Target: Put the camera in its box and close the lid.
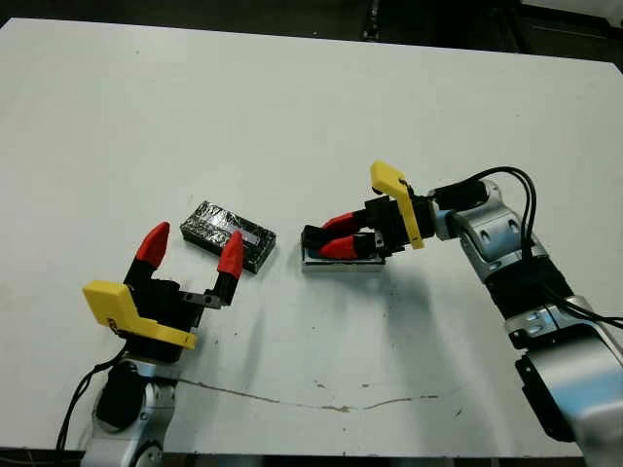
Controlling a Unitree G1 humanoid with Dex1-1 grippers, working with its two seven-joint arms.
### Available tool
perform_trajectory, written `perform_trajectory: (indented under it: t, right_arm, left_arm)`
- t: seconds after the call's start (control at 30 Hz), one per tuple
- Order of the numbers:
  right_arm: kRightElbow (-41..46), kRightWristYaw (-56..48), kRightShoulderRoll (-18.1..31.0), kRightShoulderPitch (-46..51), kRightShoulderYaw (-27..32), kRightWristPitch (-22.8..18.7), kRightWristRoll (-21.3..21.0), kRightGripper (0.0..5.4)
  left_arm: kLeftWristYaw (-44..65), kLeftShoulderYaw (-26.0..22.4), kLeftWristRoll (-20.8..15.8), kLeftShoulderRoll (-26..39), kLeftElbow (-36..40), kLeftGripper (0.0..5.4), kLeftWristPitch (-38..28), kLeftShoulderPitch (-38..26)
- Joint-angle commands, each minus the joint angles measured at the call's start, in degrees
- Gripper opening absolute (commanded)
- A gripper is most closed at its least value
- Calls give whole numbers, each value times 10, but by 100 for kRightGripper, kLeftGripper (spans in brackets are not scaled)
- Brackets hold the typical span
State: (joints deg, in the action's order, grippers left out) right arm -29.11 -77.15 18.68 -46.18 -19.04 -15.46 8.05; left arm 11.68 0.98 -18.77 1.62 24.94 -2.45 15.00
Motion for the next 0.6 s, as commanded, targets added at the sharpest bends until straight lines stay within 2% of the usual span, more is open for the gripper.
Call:
perform_trajectory:
  t: [0.03,0.27,0.33,0.47,0.53,0.6]
  right_arm:
    - [7,-1,25,19,-3,-17,-12,166]
    - [-4,-15,43,27,-2,-9,-10,166]
    - [-6,-19,47,29,-2,4,-12,166]
    - [-7,-24,58,29,-16,36,-29,166]
    - [-11,-33,63,23,-28,33,-38,166]
    - [-14,-44,67,20,-36,47,-41,203]
  left_arm:
    - [-1,0,4,1,-2,540,3,6]
    - [0,-1,1,1,-1,540,2,5]
    - [0,-1,-1,1,0,540,3,6]
    - [-2,-2,3,2,1,540,3,5]
    - [-1,-2,3,2,0,540,2,3]
    - [-3,-2,4,1,2,540,3,3]
